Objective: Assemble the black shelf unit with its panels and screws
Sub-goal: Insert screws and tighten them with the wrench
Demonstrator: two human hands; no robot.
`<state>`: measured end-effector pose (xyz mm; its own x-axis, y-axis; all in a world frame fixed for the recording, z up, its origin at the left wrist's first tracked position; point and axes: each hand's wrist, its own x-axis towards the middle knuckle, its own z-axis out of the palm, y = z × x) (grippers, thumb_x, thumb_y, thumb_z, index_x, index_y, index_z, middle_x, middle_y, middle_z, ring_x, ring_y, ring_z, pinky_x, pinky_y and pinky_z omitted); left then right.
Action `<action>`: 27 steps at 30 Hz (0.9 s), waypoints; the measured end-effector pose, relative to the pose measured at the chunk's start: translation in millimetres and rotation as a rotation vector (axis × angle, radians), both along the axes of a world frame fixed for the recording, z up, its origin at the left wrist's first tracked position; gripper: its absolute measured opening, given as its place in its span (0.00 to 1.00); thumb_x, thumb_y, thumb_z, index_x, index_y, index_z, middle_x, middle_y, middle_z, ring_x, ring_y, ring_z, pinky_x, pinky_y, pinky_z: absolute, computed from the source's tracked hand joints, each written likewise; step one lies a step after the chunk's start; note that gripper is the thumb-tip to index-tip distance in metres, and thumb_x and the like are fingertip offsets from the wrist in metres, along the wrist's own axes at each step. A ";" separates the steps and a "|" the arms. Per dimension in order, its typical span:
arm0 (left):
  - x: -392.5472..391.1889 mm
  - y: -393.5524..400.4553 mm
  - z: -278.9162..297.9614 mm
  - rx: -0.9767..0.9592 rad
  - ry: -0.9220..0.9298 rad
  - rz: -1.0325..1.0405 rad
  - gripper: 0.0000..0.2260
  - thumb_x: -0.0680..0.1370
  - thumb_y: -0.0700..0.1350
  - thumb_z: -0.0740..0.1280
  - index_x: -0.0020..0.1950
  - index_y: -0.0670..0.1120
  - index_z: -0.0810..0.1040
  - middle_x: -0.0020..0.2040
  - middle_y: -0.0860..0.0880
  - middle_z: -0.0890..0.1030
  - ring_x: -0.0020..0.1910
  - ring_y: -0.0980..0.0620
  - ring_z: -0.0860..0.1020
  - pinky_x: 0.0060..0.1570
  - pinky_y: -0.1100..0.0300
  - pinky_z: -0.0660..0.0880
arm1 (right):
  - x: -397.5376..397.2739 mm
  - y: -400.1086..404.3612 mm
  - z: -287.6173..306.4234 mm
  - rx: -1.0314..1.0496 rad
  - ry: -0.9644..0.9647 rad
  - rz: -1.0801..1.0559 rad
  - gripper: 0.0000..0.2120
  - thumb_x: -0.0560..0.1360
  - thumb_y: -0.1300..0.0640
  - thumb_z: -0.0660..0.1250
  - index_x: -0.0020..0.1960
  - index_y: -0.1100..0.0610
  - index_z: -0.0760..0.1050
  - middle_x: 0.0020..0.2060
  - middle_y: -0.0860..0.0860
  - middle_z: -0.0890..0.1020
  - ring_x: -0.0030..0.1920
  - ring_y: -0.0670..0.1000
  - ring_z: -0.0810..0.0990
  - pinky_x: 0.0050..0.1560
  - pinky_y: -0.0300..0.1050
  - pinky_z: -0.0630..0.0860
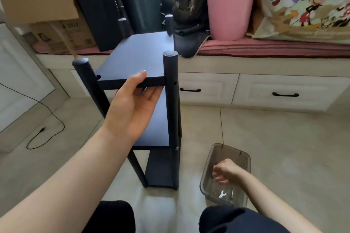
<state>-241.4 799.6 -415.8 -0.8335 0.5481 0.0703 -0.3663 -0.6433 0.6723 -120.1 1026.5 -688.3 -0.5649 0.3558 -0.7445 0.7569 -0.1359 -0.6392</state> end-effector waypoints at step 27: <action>-1.5 -4.3 2.8 0.015 -0.088 -0.075 0.03 0.78 0.37 0.67 0.49 0.43 0.74 0.60 0.43 0.79 0.62 0.42 0.81 0.60 0.50 0.79 | -29.8 -59.4 -79.6 0.411 0.012 0.632 0.12 0.77 0.61 0.66 0.59 0.58 0.82 0.54 0.54 0.85 0.56 0.52 0.83 0.56 0.43 0.77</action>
